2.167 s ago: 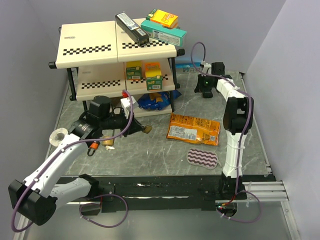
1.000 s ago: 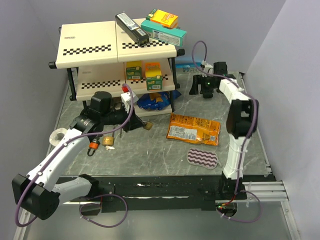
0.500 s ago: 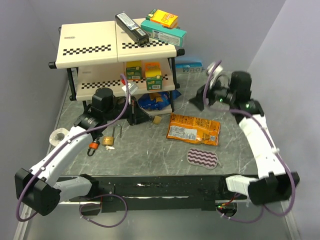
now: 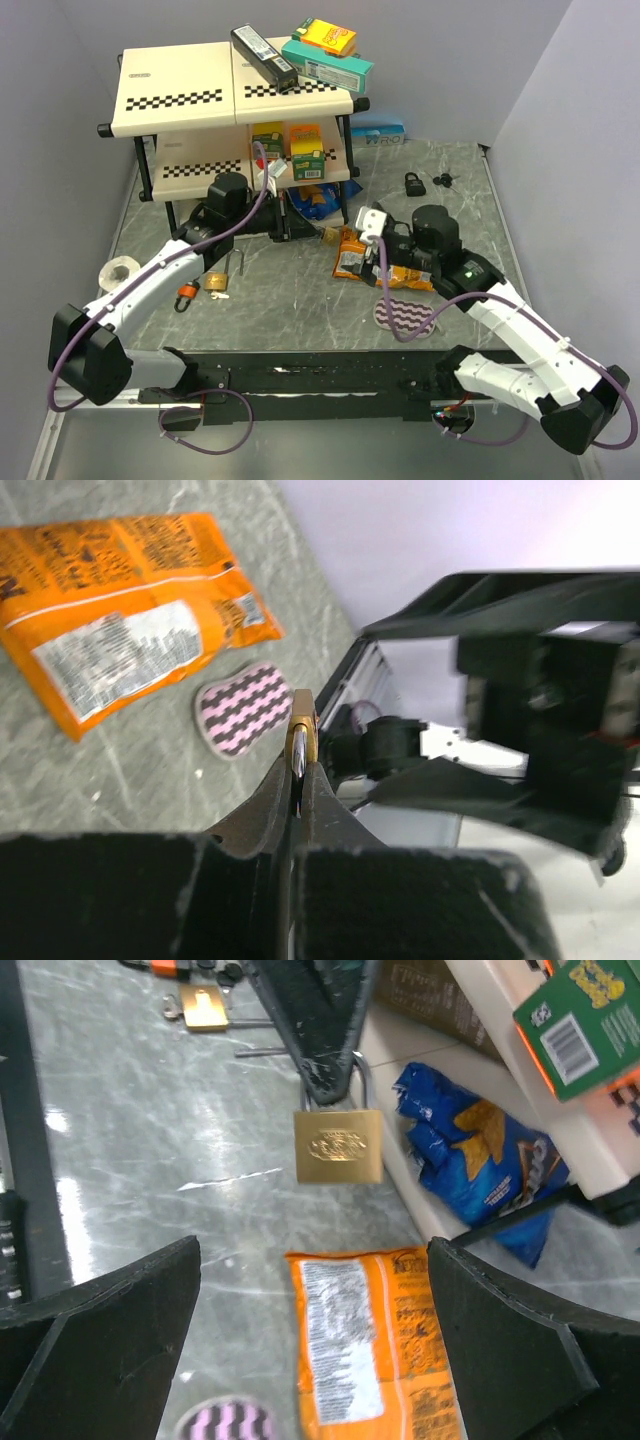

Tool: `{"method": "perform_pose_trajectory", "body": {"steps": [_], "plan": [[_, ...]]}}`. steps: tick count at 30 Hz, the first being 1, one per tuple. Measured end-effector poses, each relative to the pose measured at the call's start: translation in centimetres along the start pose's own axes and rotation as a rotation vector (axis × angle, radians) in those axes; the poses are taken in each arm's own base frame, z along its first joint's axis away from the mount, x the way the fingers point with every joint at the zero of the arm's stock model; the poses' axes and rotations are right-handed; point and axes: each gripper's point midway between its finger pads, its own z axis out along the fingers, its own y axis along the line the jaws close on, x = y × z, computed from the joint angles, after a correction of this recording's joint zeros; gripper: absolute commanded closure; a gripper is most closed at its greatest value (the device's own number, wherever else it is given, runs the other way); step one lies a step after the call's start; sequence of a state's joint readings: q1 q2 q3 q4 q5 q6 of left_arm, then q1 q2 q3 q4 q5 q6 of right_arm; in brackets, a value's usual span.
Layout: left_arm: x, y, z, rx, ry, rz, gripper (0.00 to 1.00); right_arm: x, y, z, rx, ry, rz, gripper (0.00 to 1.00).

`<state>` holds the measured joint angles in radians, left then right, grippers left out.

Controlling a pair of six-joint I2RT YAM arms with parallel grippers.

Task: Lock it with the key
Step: Place the lock at the center of the board.

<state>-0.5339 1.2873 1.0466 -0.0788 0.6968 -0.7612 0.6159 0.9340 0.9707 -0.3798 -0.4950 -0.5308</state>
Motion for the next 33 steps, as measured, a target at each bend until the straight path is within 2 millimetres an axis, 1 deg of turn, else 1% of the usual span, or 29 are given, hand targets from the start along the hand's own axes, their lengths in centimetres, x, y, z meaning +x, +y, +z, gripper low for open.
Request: {"method": "perform_pose_trajectory", "body": {"steps": [2,7,10,14,16,17,18,19,21,22,24,25,27,28,29,30,31,33], "plan": [[-0.3,-0.5,0.1,0.018,-0.01,-0.001,0.99,0.3,0.2,0.7,0.004,-0.003,-0.032,0.03],[-0.2,-1.6,0.2,0.05,-0.015,0.012,0.99,0.5,0.6,2.4,0.014,-0.031,-0.13,0.12],[0.0,-2.0,0.0,0.059,-0.014,0.02,0.99,-0.1,0.7,3.0,0.023,-0.06,-0.186,0.15],[0.2,-2.5,-0.2,0.067,-0.016,0.027,0.99,-1.5,0.1,3.2,0.053,-0.107,-0.242,0.23],[0.3,-2.6,-0.4,0.07,-0.018,0.03,0.99,-1.8,-0.1,3.3,0.061,-0.118,-0.256,0.29],[0.4,-2.6,-0.5,0.071,-0.018,0.031,0.99,-1.8,-0.2,3.4,0.062,-0.12,-0.26,0.34],[0.5,-2.6,-0.6,0.071,-0.018,0.033,0.99,-1.8,-0.2,3.6,0.06,-0.119,-0.264,0.36],[0.6,-2.6,-0.7,0.071,-0.017,0.034,0.99,-1.6,-0.2,3.8,0.056,-0.114,-0.265,0.39],[0.8,-2.7,-0.8,0.073,-0.016,0.038,0.99,-1.2,0.0,4.2,0.046,-0.101,-0.264,0.41],[0.9,-2.7,-0.8,0.072,-0.016,0.039,0.99,-1.0,0.0,4.4,0.04,-0.095,-0.262,0.45],[1.0,-2.8,-0.9,0.073,-0.016,0.041,0.99,-0.6,0.2,4.8,0.031,-0.083,-0.257,0.49],[0.9,-2.8,-1.0,0.072,-0.02,0.046,0.99,-0.5,0.2,4.9,0.026,-0.078,-0.255,0.53],[0.9,-2.9,-1.2,0.07,-0.028,0.053,0.99,-0.4,0.3,5.1,0.02,-0.073,-0.252,0.59],[0.9,-2.9,-1.3,0.069,-0.032,0.055,0.99,-0.5,0.4,5.1,0.018,-0.074,-0.253,0.64],[0.9,-3.0,-1.4,0.069,-0.035,0.06,0.99,-0.6,0.4,5.1,0.017,-0.075,-0.252,0.66],[0.9,-3.1,-1.4,0.069,-0.039,0.063,0.99,-0.7,0.5,5.1,0.016,-0.076,-0.255,0.67],[0.9,-3.1,-1.5,0.068,-0.042,0.067,0.99,-0.8,0.5,5.1,0.014,-0.079,-0.257,0.59],[0.9,-3.2,-1.6,0.066,-0.049,0.07,0.99,-1.0,0.5,5.0,0.013,-0.08,-0.257,0.4]]}}
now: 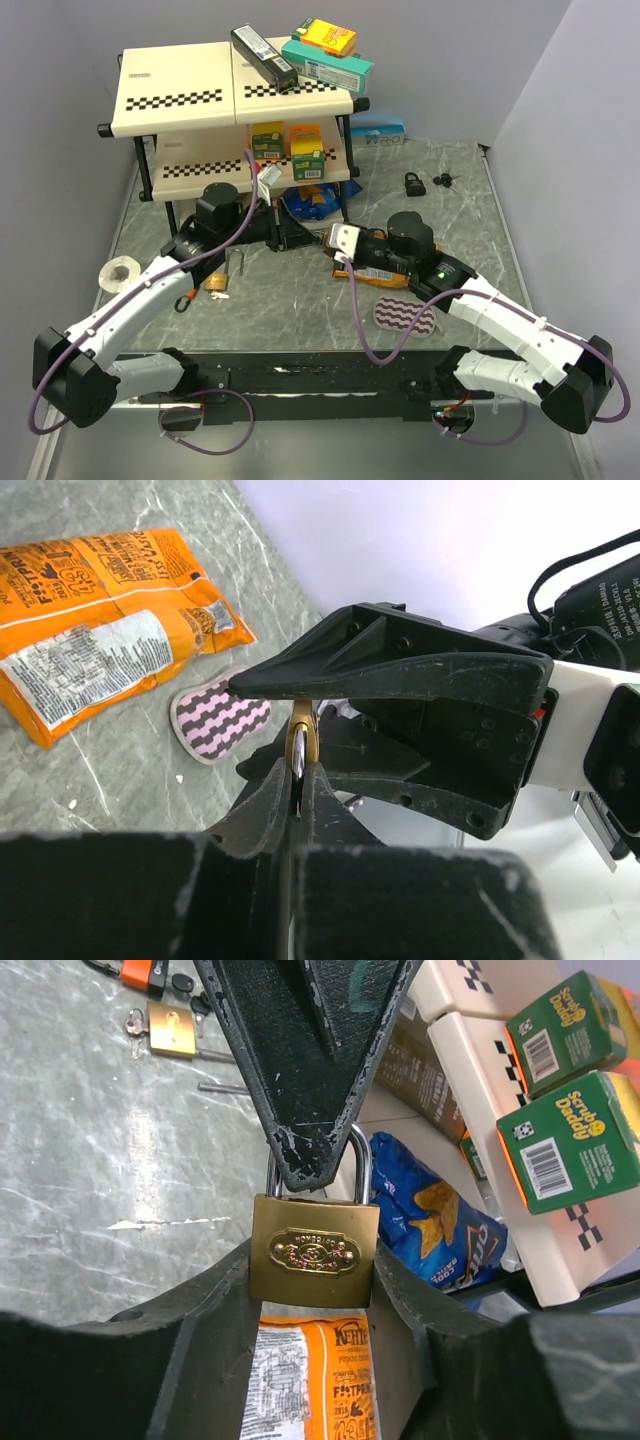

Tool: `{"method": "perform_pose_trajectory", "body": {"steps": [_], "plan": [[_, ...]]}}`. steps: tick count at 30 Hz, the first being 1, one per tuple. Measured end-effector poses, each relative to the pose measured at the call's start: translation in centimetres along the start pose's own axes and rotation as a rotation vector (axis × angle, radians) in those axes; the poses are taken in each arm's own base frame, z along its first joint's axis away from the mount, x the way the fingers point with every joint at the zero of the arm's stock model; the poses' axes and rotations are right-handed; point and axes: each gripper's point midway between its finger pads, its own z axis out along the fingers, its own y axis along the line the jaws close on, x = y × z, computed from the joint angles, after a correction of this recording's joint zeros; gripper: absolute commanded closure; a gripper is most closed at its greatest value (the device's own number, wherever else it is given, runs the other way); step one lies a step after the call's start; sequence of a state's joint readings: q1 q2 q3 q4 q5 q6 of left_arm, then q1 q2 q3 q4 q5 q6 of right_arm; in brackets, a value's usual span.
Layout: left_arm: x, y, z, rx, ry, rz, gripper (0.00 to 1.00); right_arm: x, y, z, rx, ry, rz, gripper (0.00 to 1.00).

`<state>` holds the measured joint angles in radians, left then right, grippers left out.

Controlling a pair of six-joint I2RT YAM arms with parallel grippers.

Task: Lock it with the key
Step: Place the lock at the center of the board.

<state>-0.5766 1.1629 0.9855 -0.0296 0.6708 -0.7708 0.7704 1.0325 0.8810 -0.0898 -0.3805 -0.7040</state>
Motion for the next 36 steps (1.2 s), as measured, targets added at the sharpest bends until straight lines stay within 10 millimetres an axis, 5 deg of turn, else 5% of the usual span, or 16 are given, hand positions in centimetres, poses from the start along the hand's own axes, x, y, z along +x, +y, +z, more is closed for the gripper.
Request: {"method": "perform_pose_trajectory", "body": {"steps": [1,12,18,21,24,25,28,32,36], "plan": [[-0.1,-0.1,-0.1,-0.002,-0.005,0.003,0.99,-0.1,0.0,0.0,-0.001,-0.002,-0.001,0.34],[0.3,0.5,-0.3,-0.036,0.0,0.007,0.99,-0.8,-0.1,0.0,0.003,-0.013,-0.001,0.38],[0.1,0.7,-0.3,-0.041,-0.011,0.011,0.99,-0.9,0.1,0.1,-0.008,-0.015,0.004,0.6],[0.1,0.7,-0.3,-0.043,-0.012,0.011,0.99,-0.8,0.1,0.1,-0.006,-0.01,0.011,0.82],[0.1,0.7,-0.3,-0.043,-0.012,0.013,0.63,-0.7,0.1,0.2,-0.006,-0.009,0.014,1.0],[0.1,0.8,-0.3,-0.043,-0.011,0.016,0.38,-0.7,0.2,0.2,-0.005,-0.008,0.018,1.0],[0.2,0.9,-0.4,-0.041,-0.006,0.027,0.03,-0.3,-0.2,0.0,0.021,0.012,0.046,1.0],[-0.7,2.2,-1.6,-0.058,-0.017,0.009,0.04,1.6,-1.9,-1.0,0.074,0.064,0.152,1.0],[-2.5,3.8,-4.1,-0.116,-0.079,0.034,0.04,6.4,-5.7,-4.1,0.22,0.177,0.335,1.0]]}}
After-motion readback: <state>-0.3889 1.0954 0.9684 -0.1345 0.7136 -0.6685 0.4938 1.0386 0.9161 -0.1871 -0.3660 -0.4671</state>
